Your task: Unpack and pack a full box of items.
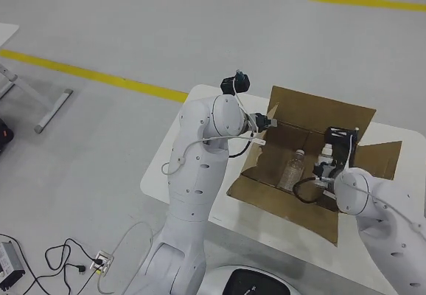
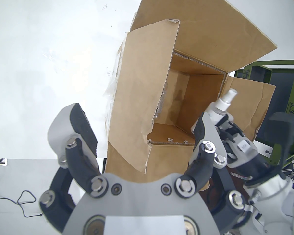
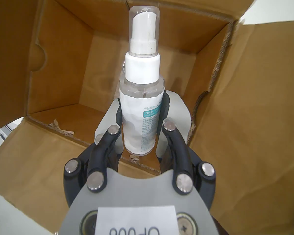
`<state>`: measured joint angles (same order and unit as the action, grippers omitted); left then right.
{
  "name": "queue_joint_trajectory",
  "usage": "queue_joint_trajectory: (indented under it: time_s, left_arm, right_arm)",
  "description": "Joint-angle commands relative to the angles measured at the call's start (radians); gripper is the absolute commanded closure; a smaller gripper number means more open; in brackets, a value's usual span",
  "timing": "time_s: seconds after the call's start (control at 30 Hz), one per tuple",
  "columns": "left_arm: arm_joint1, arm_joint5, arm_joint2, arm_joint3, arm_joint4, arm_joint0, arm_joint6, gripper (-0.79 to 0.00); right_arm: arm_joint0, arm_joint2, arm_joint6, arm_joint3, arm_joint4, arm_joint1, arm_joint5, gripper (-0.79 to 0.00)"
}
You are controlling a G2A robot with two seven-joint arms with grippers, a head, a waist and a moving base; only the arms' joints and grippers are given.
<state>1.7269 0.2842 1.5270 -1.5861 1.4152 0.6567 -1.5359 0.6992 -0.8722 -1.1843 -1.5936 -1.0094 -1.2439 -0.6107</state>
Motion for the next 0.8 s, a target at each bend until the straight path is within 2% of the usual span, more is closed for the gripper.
queue_joint_trajectory:
  time_s: [0.0,0.53,0.57,0.63,0.67,0.7,0.77]
  left_arm:
    - [0.000,0.000,0.000,0.000,0.000,0.000,0.000,-0.785]
    - [0.000,0.000,0.000,0.000,0.000,0.000,0.000,-0.785]
    - [0.000,0.000,0.000,0.000,0.000,0.000,0.000,-0.785]
    - [0.000,0.000,0.000,0.000,0.000,0.000,0.000,-0.785]
    - [0.000,0.000,0.000,0.000,0.000,0.000,0.000,-0.785]
    - [0.000,0.000,0.000,0.000,0.000,0.000,0.000,-0.785]
    - [0.000,0.000,0.000,0.000,0.000,0.000,0.000,-0.785]
  right_arm:
    - [-0.028,0.036,-0.010,0.071,-0.005,-0.015,-0.015,0.000]
    - [-0.150,0.159,-0.001,0.399,0.048,-0.111,-0.024,0.000]
    - [-0.155,0.163,0.001,0.416,0.051,-0.116,-0.026,-0.105]
    - [-0.161,0.156,0.017,0.440,0.075,-0.126,-0.042,-0.391]
    - [-0.164,0.154,0.023,0.446,0.082,-0.130,-0.048,-0.705]
    - [-0.167,0.155,0.022,0.450,0.083,-0.134,-0.047,-0.785]
    - [-0.172,0.155,0.022,0.458,0.080,-0.138,-0.047,-0.785]
